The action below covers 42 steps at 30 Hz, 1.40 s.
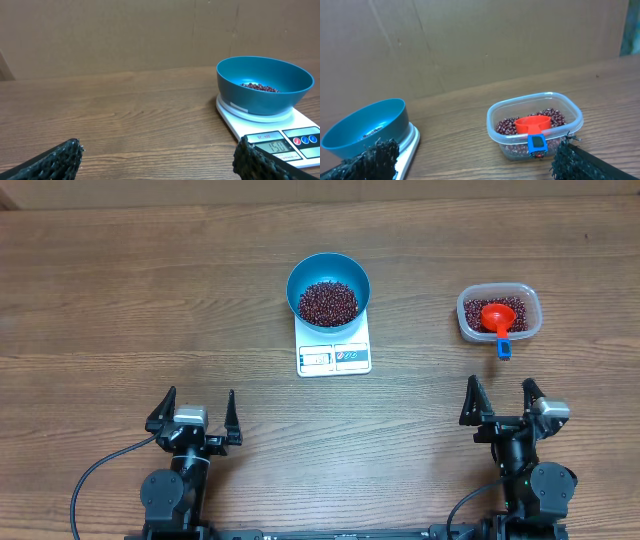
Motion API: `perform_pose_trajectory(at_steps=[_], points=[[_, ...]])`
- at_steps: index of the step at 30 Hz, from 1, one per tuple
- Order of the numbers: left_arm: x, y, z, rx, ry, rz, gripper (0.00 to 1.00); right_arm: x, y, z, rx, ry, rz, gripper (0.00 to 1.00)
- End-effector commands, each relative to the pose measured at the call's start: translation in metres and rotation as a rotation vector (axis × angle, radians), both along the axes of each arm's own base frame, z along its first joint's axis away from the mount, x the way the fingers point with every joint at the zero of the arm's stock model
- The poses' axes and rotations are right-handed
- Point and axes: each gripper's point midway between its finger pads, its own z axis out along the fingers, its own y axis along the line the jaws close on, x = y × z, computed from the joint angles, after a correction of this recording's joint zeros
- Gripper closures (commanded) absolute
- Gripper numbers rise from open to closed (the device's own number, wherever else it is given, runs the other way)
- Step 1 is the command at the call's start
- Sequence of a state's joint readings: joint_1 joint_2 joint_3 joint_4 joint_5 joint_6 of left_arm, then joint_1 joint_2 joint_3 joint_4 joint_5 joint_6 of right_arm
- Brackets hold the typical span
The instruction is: Scoop item into bowl and weigh 150g on scale
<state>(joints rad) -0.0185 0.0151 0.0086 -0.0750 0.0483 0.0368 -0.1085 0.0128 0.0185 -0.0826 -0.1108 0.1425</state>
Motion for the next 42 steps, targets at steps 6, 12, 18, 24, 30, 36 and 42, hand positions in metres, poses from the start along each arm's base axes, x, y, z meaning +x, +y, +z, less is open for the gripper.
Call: perform_pose_trajectory(at_steps=[6,12,18,24,30,36,42], points=[[0.000,0.002,0.000,0.019,-0.006,0.008,0.01,0.000,0.006,-0.002,-0.128,-0.010,0.035,0.00],[0.000,0.002,0.000,0.019,-0.006,0.008,0.00,0.000,0.010,-0.002,-0.160,-0.013,0.054,0.00],[0.000,0.002,0.000,0.019,-0.006,0.008,0.01,0.000,0.015,-0.002,-0.177,-0.015,0.073,0.00],[0.000,0.002,0.000,0.019,-0.006,0.008,0.01,-0.001,0.017,-0.002,-0.177,-0.016,0.082,0.00],[0.000,0.002,0.000,0.019,-0.006,0.008,0.00,0.000,0.014,-0.001,-0.139,-0.014,0.067,0.00],[0.000,0.002,0.000,0.019,-0.006,0.008,0.00,0.000,0.014,-0.001,-0.140,-0.016,0.065,0.00],[0.000,0.002,0.000,0.019,-0.006,0.008,0.01,0.000,0.014,-0.001,-0.140,-0.017,0.064,0.00]])
